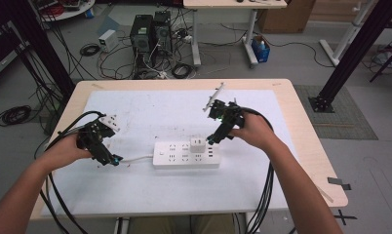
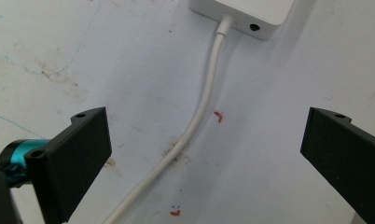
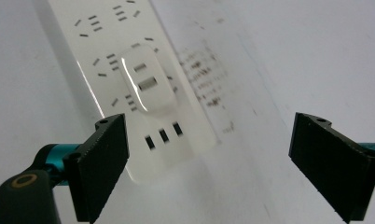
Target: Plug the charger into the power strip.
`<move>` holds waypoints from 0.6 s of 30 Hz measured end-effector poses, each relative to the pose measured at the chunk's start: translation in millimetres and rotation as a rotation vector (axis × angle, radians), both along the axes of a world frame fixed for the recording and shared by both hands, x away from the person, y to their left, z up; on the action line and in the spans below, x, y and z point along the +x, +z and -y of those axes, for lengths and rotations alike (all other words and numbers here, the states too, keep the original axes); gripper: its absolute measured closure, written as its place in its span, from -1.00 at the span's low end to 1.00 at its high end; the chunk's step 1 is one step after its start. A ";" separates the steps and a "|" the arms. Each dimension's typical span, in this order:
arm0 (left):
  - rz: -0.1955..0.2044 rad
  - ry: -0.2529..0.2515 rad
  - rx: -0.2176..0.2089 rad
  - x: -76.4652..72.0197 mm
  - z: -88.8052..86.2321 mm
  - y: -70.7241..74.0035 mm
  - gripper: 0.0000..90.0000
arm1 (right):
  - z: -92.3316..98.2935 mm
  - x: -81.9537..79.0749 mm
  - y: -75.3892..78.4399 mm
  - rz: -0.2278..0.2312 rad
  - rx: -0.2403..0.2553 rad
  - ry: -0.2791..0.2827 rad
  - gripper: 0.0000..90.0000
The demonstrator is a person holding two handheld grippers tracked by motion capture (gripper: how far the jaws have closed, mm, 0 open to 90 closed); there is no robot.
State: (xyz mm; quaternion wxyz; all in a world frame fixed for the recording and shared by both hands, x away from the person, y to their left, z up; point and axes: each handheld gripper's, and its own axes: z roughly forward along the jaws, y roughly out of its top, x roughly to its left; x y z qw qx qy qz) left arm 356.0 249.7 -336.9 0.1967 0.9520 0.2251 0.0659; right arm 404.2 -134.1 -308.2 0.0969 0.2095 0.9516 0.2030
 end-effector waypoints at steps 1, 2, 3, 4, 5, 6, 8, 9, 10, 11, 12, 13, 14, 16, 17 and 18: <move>-0.002 0.002 -0.001 -0.7 0.1 -0.1 -0.96 | 6.3 -1.7 1.8 0.005 0.006 -0.026 -0.74; -0.001 0.004 0.000 -0.9 0.1 0.0 -0.96 | 16.9 -4.7 4.5 0.013 0.014 -0.065 -0.74; -0.002 0.007 0.000 -1.1 -0.1 0.4 -0.96 | 23.1 -6.5 5.9 0.019 0.021 -0.084 -0.74; -0.002 0.012 -0.001 -1.3 -0.2 1.0 -0.96 | 31.2 -9.5 8.4 0.023 0.026 -0.117 -0.74; -0.002 0.019 -0.006 -1.4 -0.4 1.7 -0.96 | 39.2 -11.6 10.3 0.029 0.041 -0.140 -0.74; -0.001 0.020 -0.003 -1.0 -0.8 3.1 -0.96 | 46.4 -14.0 12.1 0.031 0.056 -0.166 -0.74; 0.002 0.028 -0.010 -1.0 -0.7 5.3 -0.96 | 58.6 -18.8 14.8 0.039 0.072 -0.203 -0.74; 0.007 0.030 -0.008 -1.1 -0.6 6.4 -0.96 | 63.7 -21.2 15.8 0.048 0.073 -0.223 -0.74; 0.011 0.030 -0.008 -1.3 -0.3 7.2 -0.96 | 68.3 -23.2 16.5 0.052 0.079 -0.234 -0.74; 0.014 0.031 -0.008 -1.7 0.1 7.4 -0.96 | 72.6 -24.8 16.6 0.054 0.087 -0.238 -0.74; 0.016 0.030 -0.003 -2.2 0.6 7.9 -0.96 | 76.1 -26.1 16.4 0.058 0.091 -0.246 -0.74; 0.016 0.026 -0.001 -2.5 0.9 8.2 -0.96 | 79.0 -27.4 16.1 0.059 0.089 -0.259 -0.74; 0.019 0.028 -0.001 -2.8 1.3 8.3 -0.96 | 81.6 -28.5 15.8 0.059 0.090 -0.266 -0.74; 0.020 0.028 -0.001 -2.9 1.5 8.6 -0.96 | 84.0 -29.2 15.4 0.060 0.091 -0.266 -0.74; 0.020 0.028 0.000 -2.2 1.2 9.4 -0.96 | 88.0 -30.0 14.2 0.061 0.090 -0.276 -0.74; 0.020 0.028 0.000 -2.2 1.2 9.4 -0.96 | 88.7 -29.9 14.0 0.062 0.090 -0.278 -0.74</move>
